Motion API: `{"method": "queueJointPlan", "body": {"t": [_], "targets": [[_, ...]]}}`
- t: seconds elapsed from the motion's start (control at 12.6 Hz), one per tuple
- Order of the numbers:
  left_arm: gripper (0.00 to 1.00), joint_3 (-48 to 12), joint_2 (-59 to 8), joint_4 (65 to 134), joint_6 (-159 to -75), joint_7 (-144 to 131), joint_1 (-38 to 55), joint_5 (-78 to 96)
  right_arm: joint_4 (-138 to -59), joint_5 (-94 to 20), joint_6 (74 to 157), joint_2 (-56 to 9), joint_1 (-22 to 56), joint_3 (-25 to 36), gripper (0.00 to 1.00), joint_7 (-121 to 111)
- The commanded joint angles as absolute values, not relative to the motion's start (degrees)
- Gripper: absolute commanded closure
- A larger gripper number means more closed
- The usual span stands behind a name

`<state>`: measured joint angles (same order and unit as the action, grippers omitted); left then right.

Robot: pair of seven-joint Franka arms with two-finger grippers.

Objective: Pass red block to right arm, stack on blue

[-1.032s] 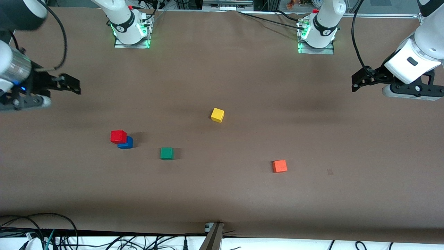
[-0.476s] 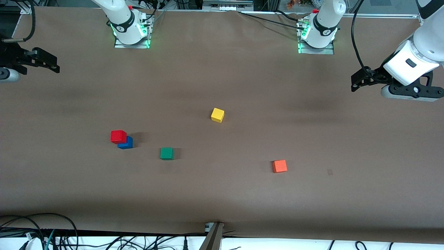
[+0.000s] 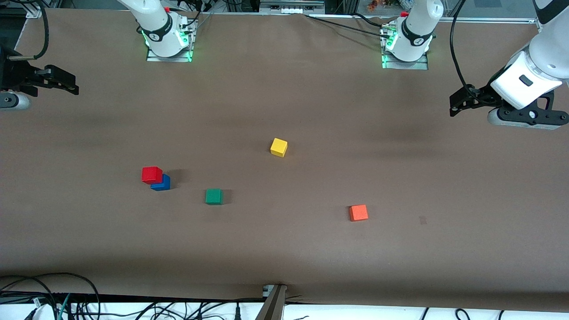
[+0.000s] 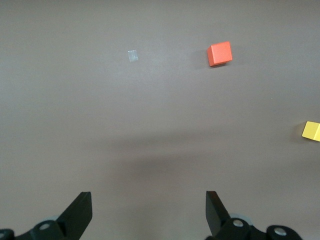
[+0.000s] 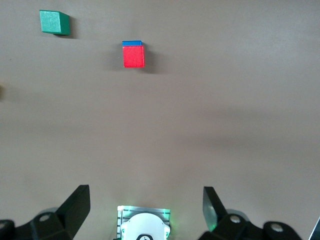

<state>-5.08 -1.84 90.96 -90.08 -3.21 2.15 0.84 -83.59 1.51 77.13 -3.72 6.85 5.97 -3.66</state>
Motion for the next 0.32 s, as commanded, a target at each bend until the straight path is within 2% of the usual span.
{"method": "queueJointPlan", "body": {"t": [0.0,0.24], "targets": [[0.00,-4.92,-2.55,88.59,-88.33,-2.46,2.55,-0.53,-83.58,2.37,77.08,-3.34,6.06,5.10,0.00,-4.31],[0.00,-4.83,-2.64,88.42,-87.72,-2.46,2.46,-0.44,-83.58,2.37,77.17,-3.52,6.24,5.10,0.00,-4.31]]}}
